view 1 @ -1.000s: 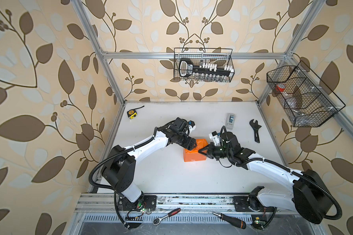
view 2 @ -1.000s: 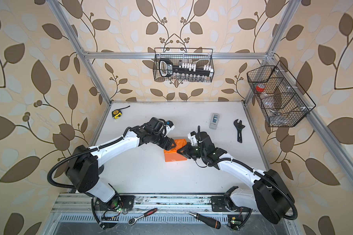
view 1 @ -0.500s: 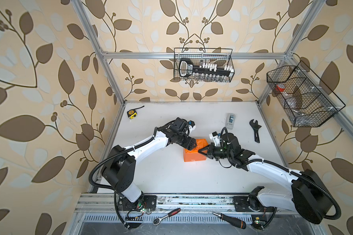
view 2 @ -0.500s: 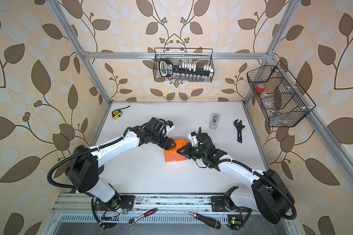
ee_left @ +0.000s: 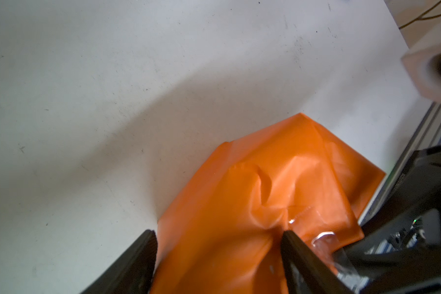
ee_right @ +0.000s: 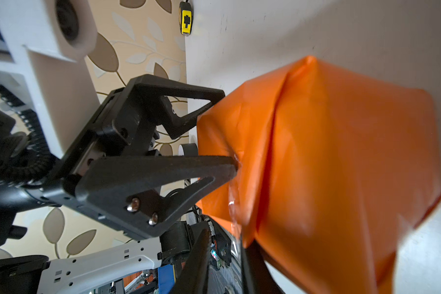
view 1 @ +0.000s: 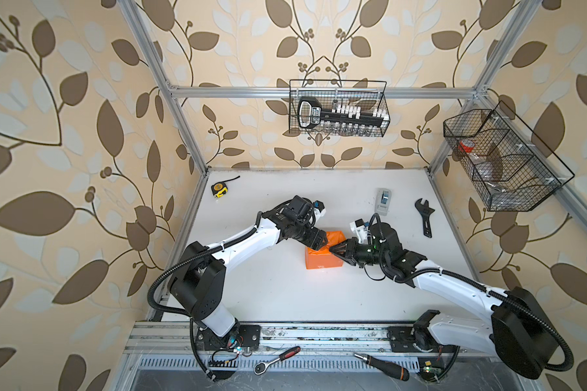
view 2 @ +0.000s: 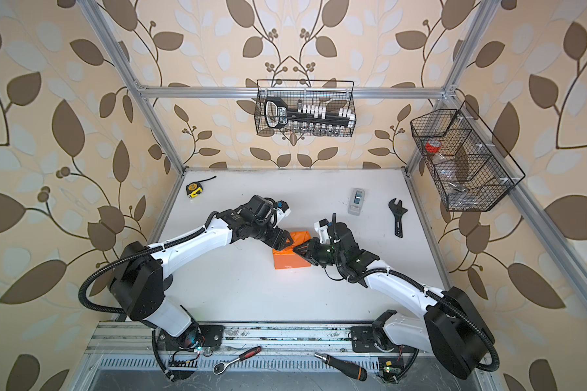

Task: Wrap a gift box in wrapping paper
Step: Stick the wrapping paper to the gift box.

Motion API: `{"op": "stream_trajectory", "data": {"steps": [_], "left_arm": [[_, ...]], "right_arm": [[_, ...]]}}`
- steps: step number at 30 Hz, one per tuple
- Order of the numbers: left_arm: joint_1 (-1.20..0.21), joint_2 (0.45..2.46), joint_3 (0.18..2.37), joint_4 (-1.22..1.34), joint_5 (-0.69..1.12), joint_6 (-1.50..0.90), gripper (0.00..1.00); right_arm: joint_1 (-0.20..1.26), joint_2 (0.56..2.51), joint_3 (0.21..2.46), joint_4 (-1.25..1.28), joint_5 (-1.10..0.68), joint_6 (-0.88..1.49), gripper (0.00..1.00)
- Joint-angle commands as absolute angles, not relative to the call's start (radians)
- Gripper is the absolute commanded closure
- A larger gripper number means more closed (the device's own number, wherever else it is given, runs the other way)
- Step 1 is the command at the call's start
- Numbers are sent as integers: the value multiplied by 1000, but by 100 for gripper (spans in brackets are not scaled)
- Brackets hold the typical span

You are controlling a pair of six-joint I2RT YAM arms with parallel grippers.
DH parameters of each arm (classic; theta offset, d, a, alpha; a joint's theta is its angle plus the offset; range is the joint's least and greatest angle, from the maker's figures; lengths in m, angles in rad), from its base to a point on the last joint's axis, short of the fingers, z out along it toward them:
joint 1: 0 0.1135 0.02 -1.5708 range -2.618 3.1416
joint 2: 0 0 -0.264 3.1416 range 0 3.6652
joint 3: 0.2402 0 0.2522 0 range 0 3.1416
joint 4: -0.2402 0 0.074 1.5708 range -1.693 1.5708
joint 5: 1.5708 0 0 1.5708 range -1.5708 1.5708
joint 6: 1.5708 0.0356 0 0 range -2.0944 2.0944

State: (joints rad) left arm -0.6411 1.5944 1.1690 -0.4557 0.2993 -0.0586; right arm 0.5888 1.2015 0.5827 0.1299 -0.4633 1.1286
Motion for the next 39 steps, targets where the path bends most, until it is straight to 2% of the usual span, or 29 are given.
{"op": "stream_trajectory", "data": {"steps": [1,12,18,26,33,39], "left_arm": [[-663,1622,1135,-558,263,-31,22],[-666,1620,1132,-552,266,-31,22],[-666,1620,1132,-551,268,-31,22],[-668,1626,1131,-548,269,-32,22],[-668,1628,1132,-548,270,-31,22],[-668,1631,1134,-557,266,-30,22]], "right_arm": [[589,1217,564,-83,-337,1157,74],[653,1189,623,-228,-204,1250,74],[683,1179,646,-294,-132,1326,71],[734,1192,699,-363,-54,1361,72],[793,1019,793,-544,162,1268,74],[784,946,852,-542,195,980,73]]}}
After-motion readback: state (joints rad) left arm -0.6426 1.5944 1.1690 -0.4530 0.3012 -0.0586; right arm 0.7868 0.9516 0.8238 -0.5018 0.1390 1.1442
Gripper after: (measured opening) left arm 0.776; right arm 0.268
